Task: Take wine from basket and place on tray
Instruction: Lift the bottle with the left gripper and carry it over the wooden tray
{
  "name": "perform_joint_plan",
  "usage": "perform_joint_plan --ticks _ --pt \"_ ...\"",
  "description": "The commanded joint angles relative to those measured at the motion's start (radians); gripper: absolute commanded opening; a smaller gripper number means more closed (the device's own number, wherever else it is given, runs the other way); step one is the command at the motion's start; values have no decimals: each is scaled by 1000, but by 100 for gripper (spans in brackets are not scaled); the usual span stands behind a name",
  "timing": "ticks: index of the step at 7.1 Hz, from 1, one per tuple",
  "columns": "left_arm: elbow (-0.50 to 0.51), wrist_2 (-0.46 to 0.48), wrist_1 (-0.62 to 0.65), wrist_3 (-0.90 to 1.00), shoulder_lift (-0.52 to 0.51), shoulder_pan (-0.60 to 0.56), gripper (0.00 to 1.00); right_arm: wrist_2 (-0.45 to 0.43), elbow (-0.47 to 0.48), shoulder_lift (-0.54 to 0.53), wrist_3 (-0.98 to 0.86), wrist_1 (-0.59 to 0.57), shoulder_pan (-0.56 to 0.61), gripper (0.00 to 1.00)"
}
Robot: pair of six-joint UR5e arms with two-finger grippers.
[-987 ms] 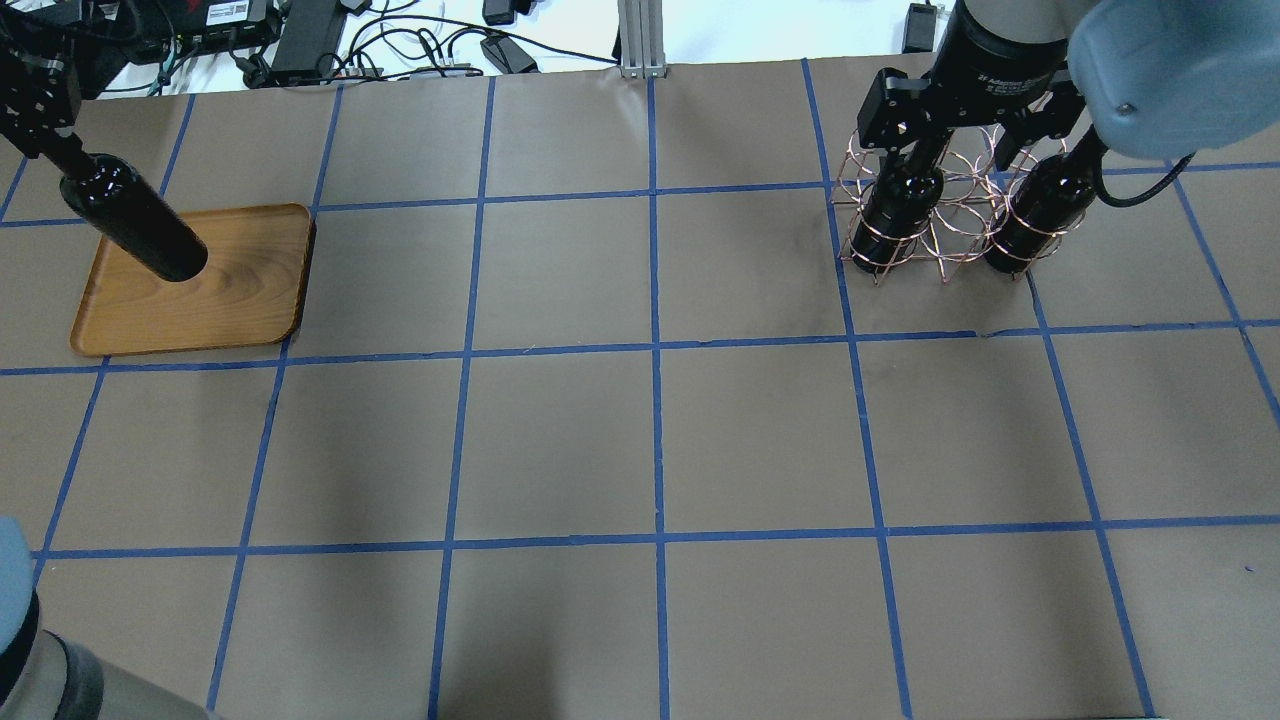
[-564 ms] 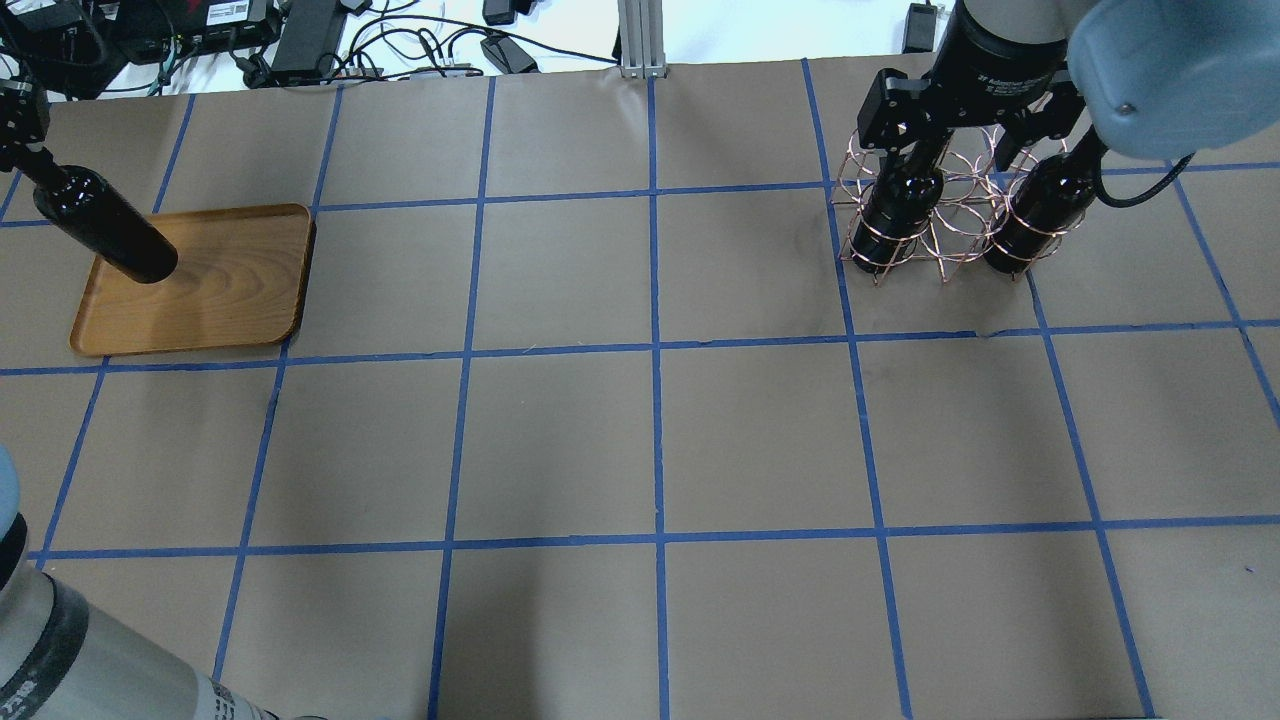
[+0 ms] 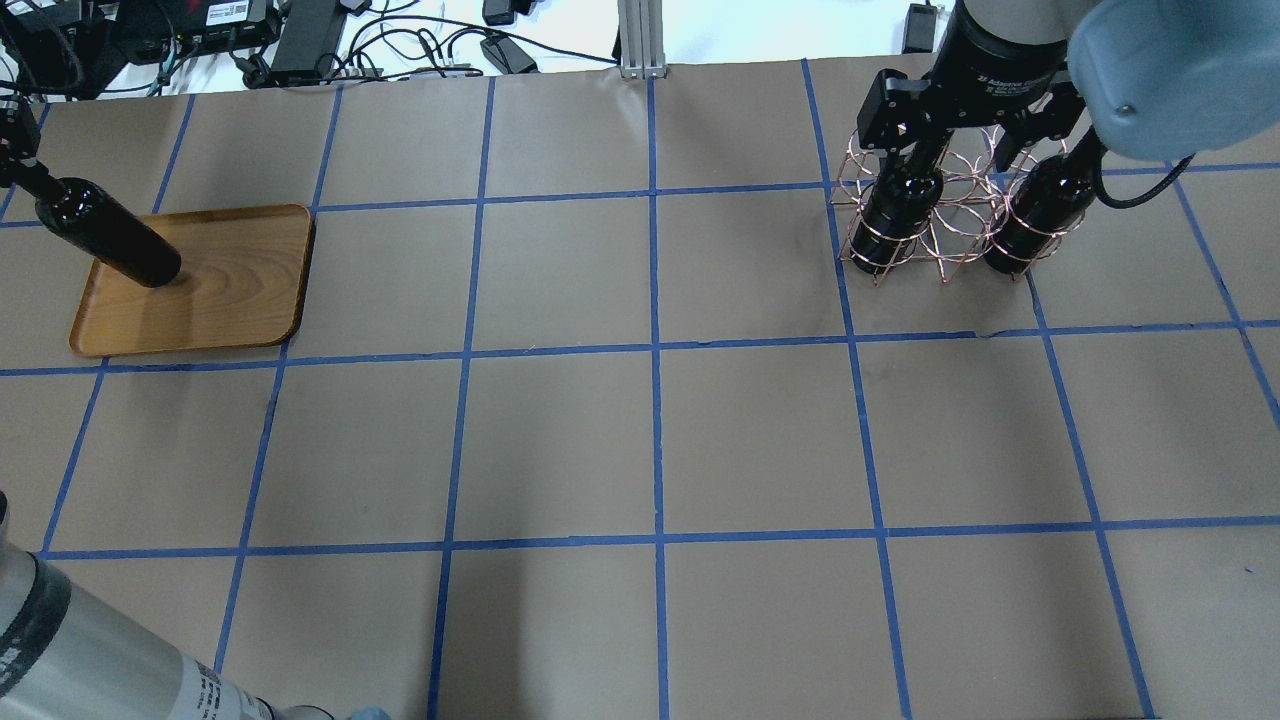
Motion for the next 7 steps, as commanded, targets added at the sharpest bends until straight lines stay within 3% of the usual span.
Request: perform_joint_plan --ticks 1,3,4,5,6,7 --pt "-8 8 -2 5 -9 8 0 1 0 1 -2 -1 0 100" --pt "-25 -1 0 11 -6 11 10 1 0 0 -2 -1 0 100" --pt "-28 -2 -2 18 -6 11 25 0 0 0 -2 -1 0 100" --pt "-31 -2 1 61 -5 15 60 3 0 0 0 -3 0 100" --pt "-40 -3 7 87 -12 34 70 0 0 0 -2 -1 0 100" --pt "-40 -5 6 84 -11 34 70 1 0 0 -2 -3 0 100"
